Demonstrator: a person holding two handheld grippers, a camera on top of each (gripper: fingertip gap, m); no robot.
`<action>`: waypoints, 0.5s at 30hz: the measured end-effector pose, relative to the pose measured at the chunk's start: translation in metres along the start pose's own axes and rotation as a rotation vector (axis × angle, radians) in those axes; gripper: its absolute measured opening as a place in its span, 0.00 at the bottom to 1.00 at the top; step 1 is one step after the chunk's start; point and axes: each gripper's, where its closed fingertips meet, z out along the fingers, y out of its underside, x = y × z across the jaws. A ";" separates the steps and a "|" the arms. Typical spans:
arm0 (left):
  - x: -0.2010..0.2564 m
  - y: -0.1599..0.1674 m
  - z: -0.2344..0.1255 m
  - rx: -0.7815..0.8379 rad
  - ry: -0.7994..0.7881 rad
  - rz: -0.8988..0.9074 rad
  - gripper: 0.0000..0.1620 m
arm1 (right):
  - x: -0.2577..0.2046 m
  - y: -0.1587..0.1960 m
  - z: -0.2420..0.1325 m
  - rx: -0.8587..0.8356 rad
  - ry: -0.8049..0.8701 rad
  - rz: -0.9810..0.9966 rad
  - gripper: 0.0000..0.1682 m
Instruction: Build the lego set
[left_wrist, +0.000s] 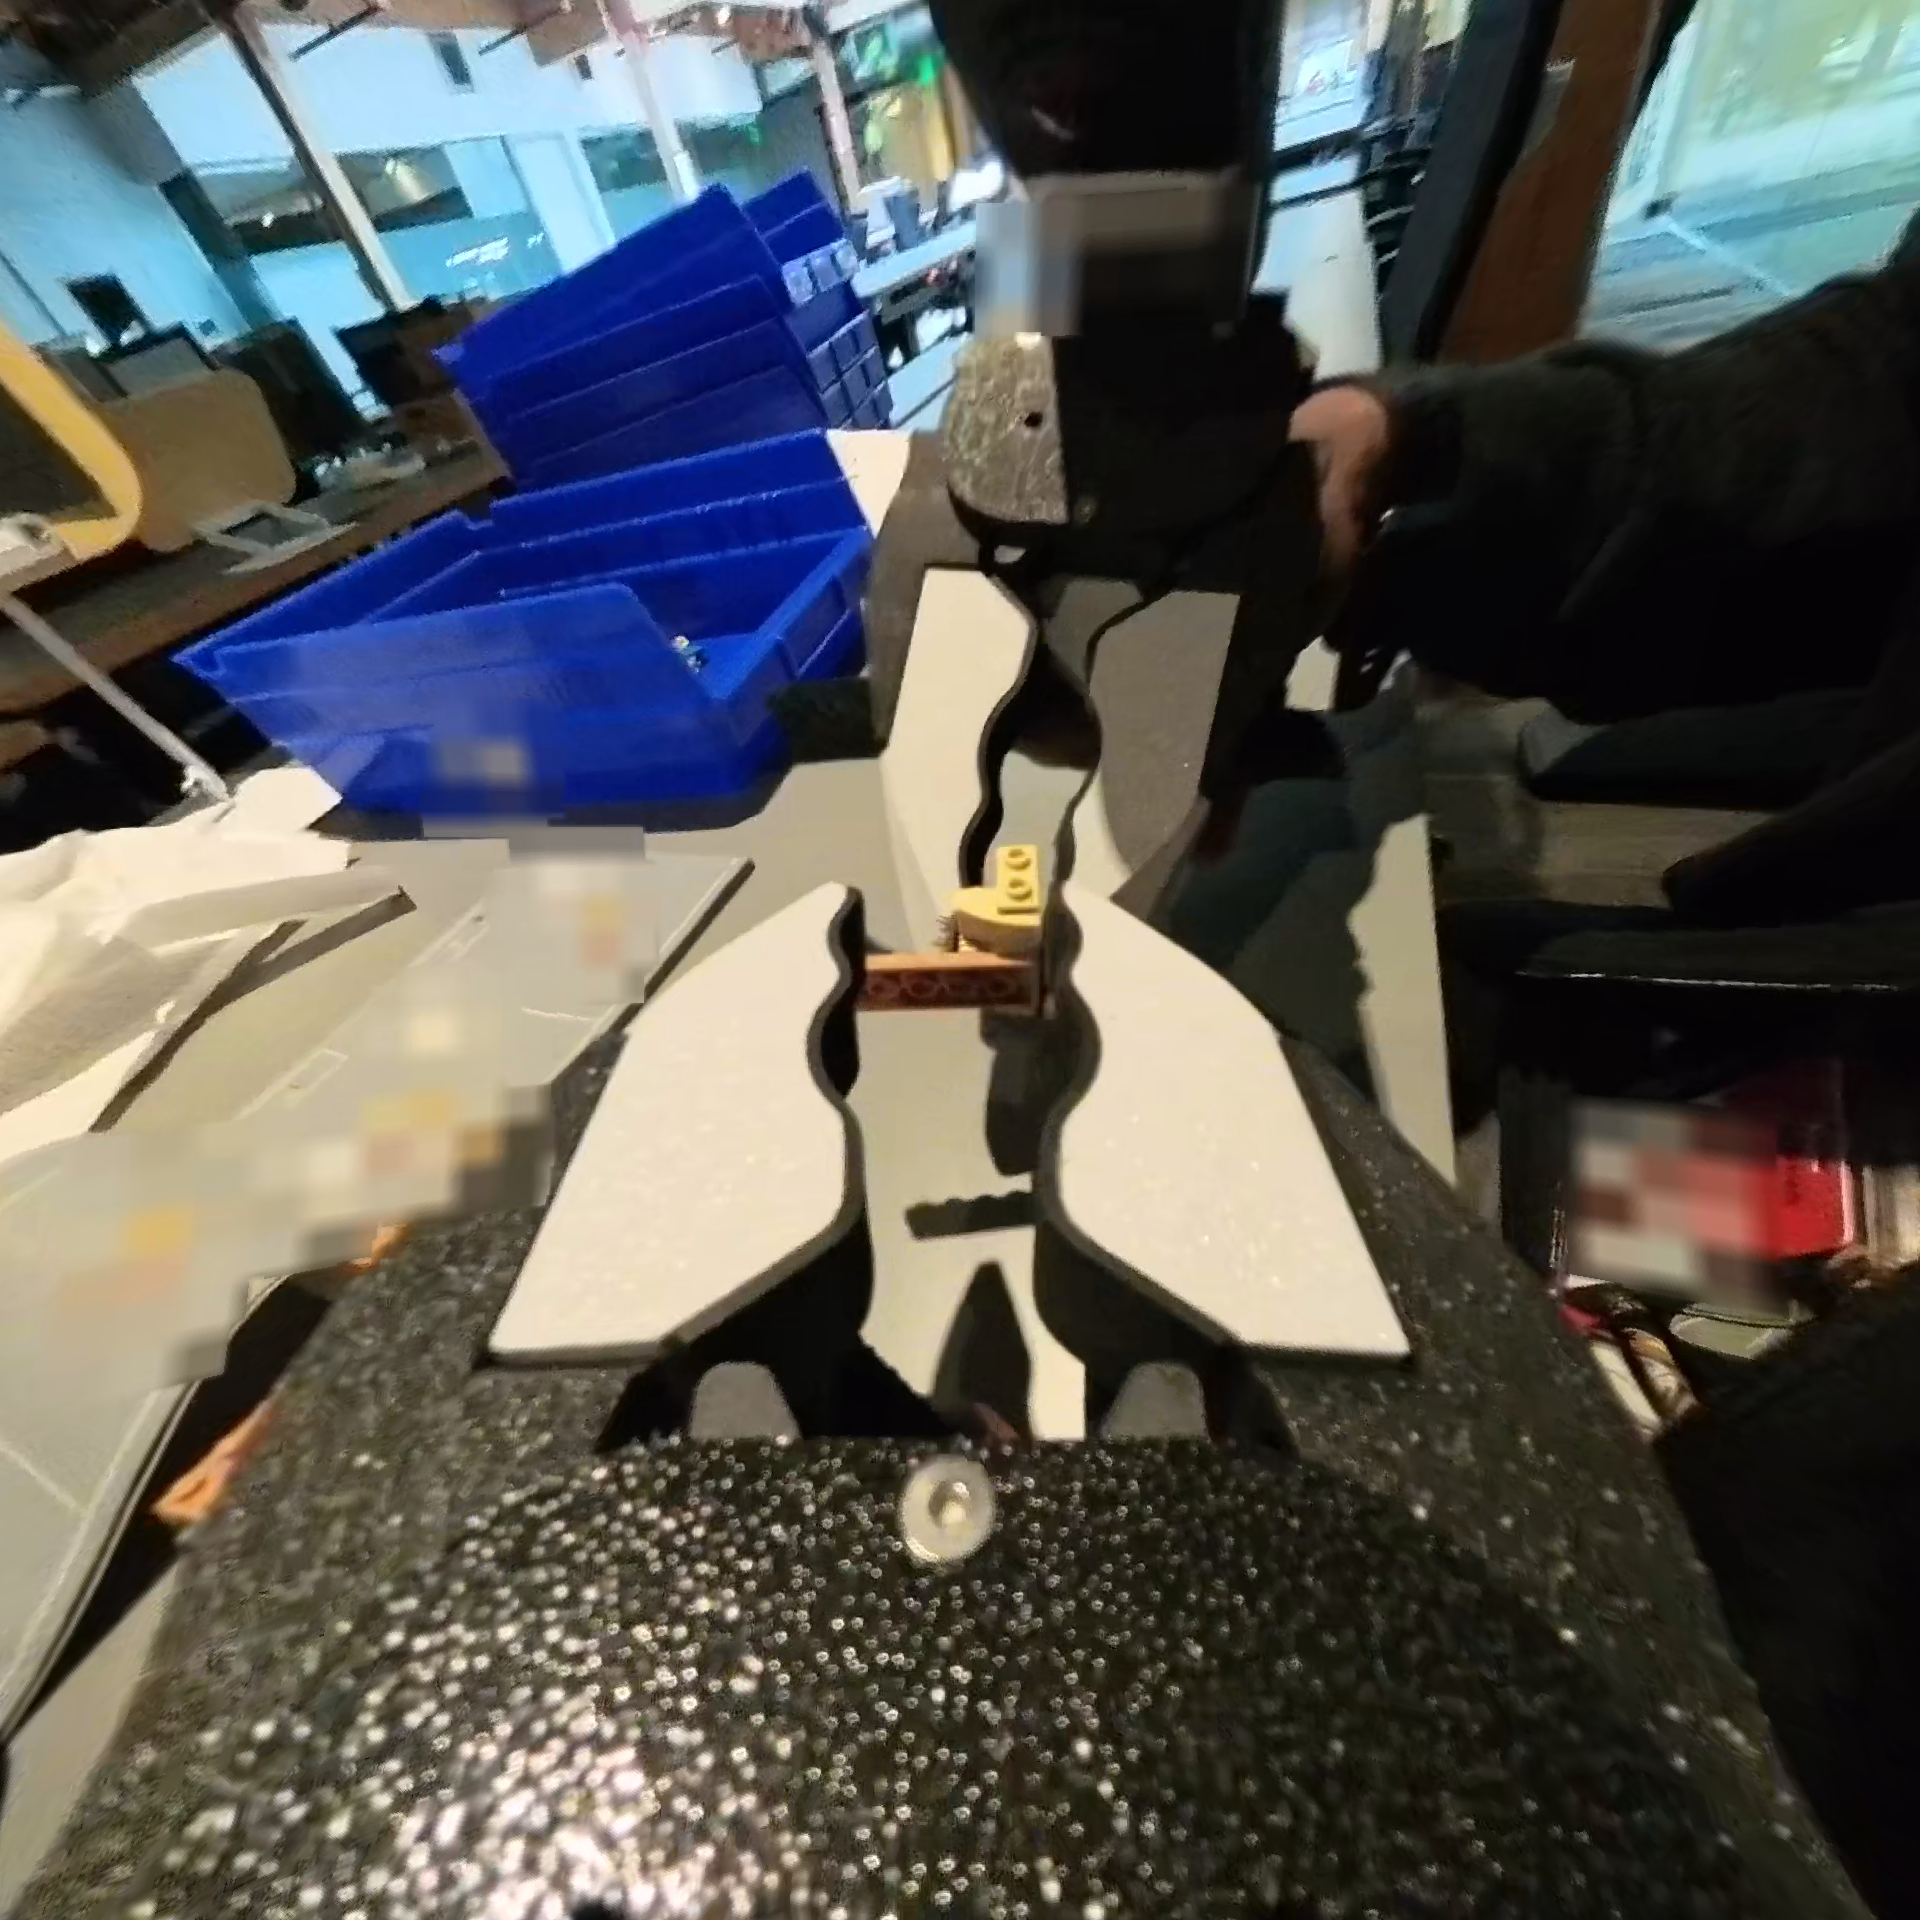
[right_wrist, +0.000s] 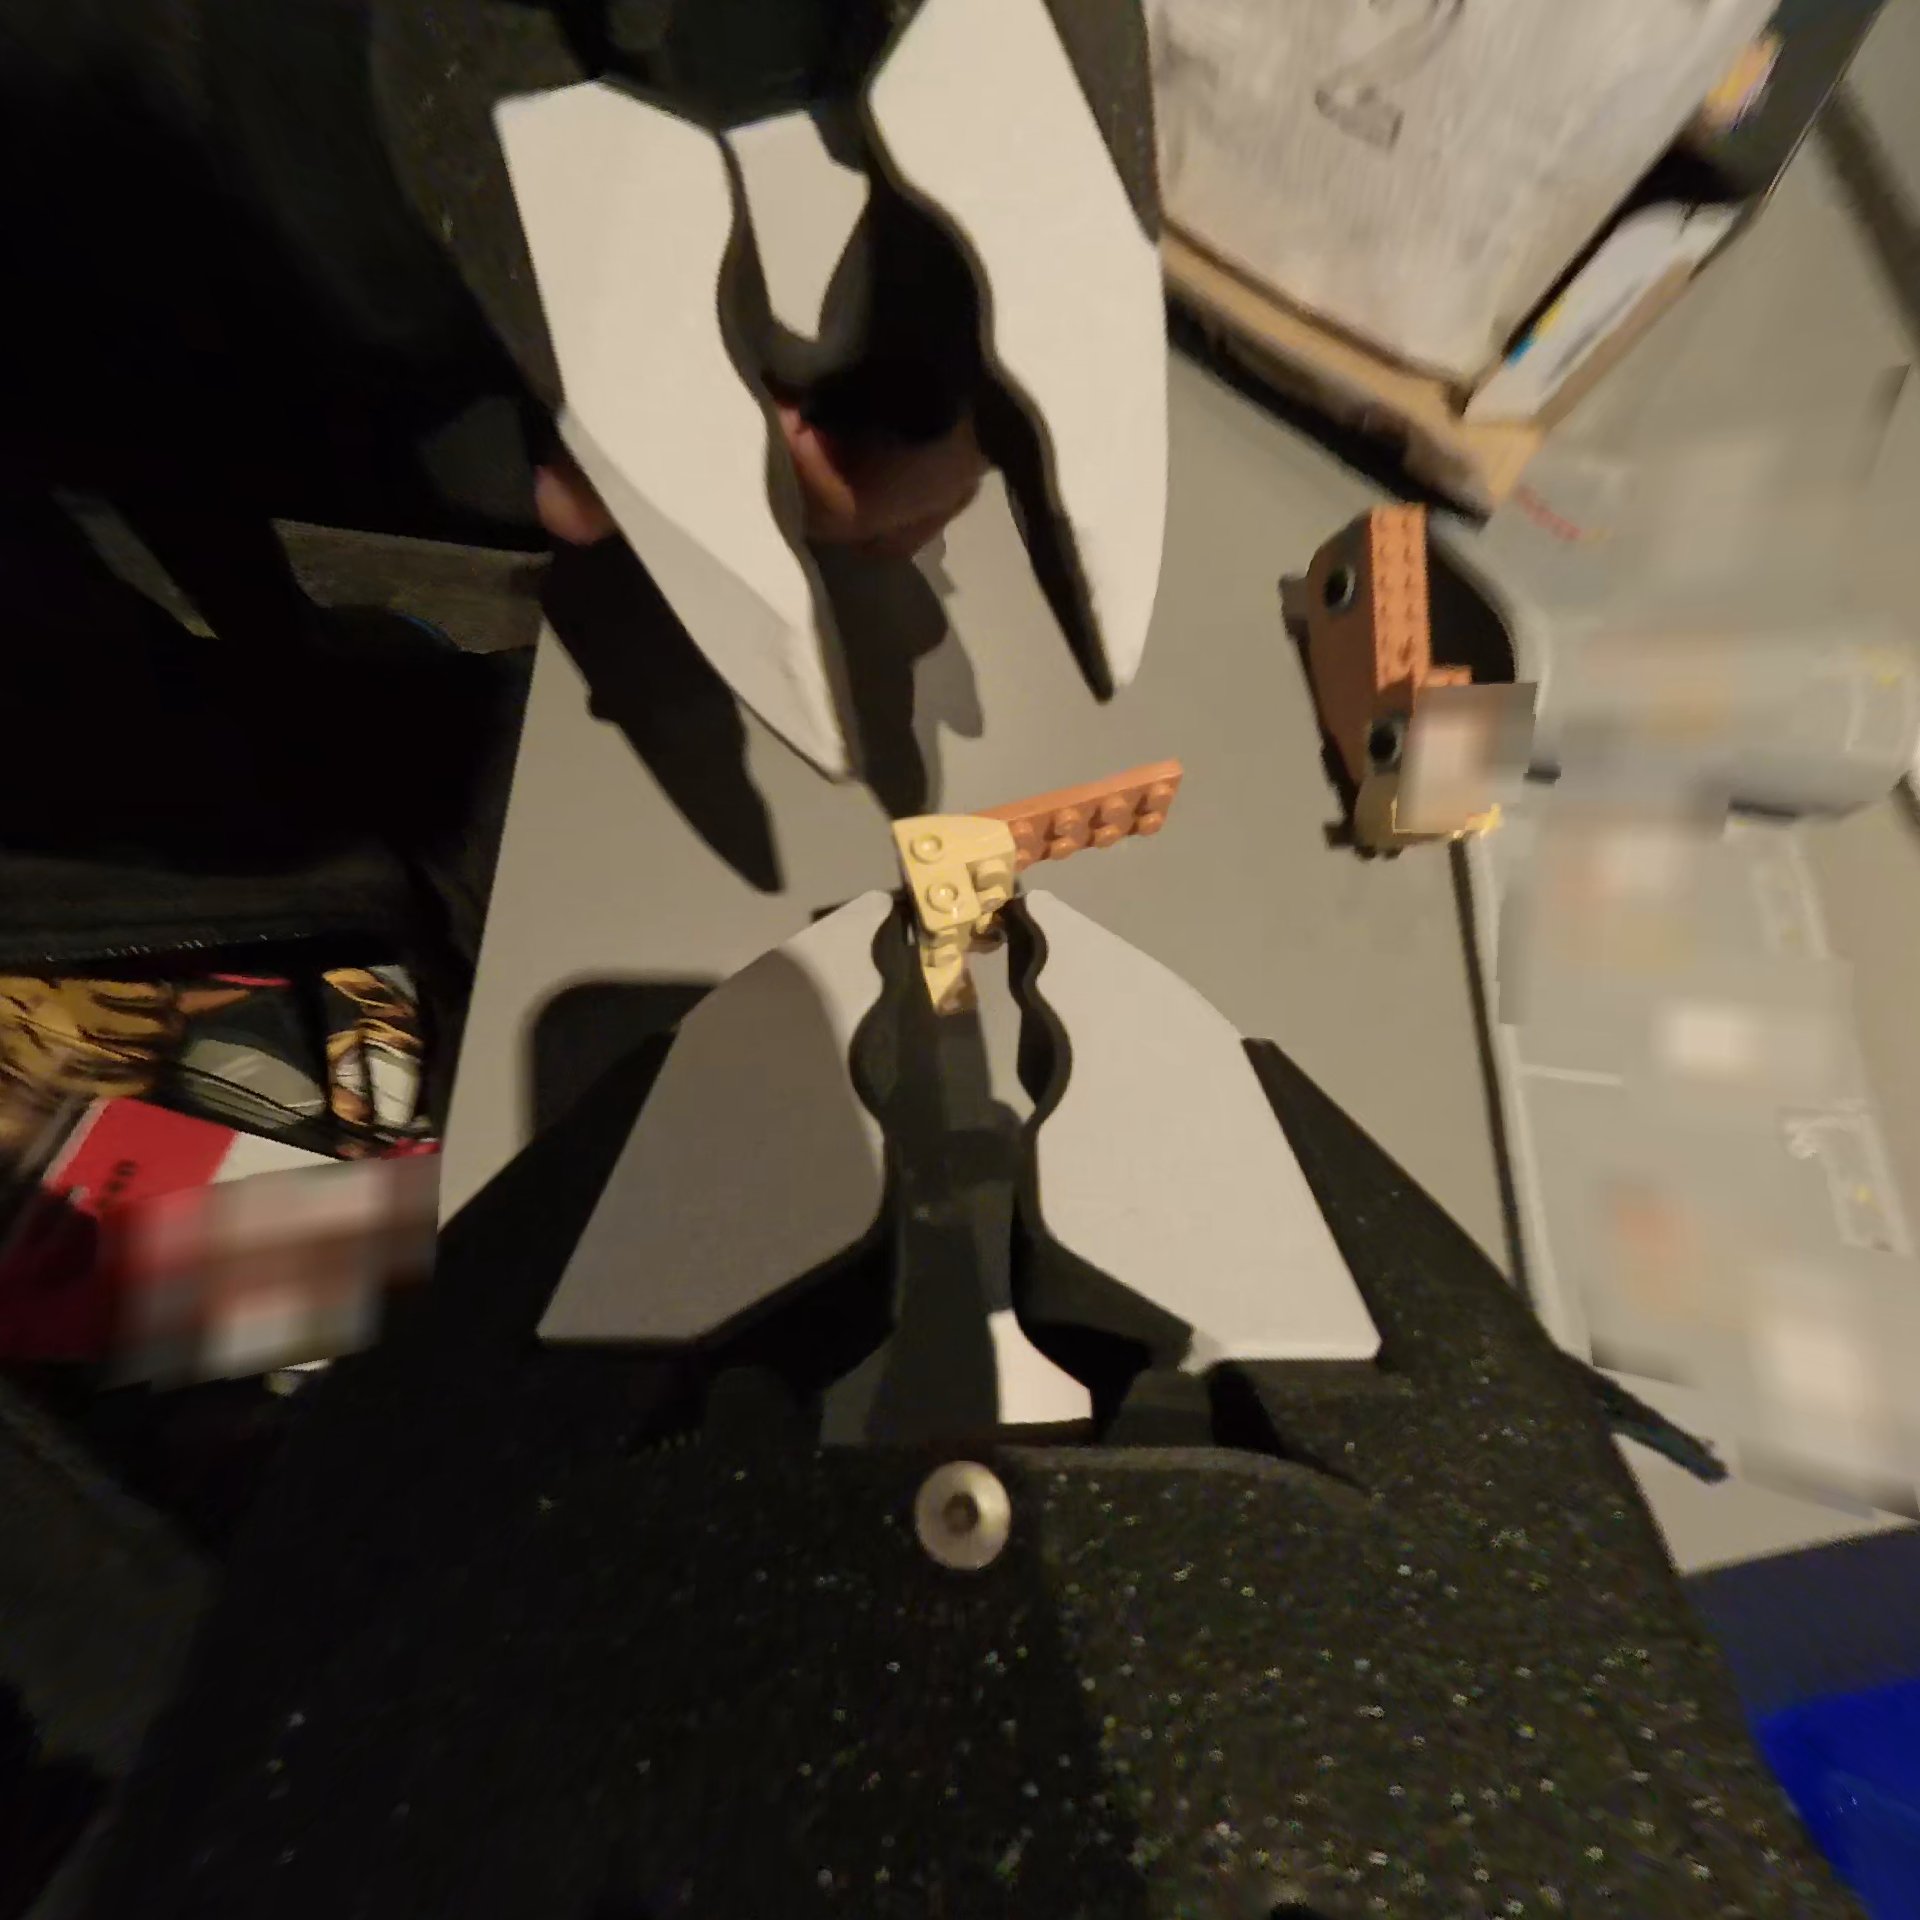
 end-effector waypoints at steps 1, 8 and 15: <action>0.002 -0.005 -0.003 0.032 0.023 0.005 0.22 | 0.000 -0.002 -0.001 0.022 0.006 -0.030 0.11; -0.009 -0.013 -0.009 0.128 0.012 -0.054 0.25 | 0.015 -0.014 -0.013 0.093 0.202 -0.243 0.11; -0.011 -0.014 -0.002 0.151 -0.161 -0.159 0.25 | 0.046 -0.004 -0.019 0.004 0.447 -0.071 0.11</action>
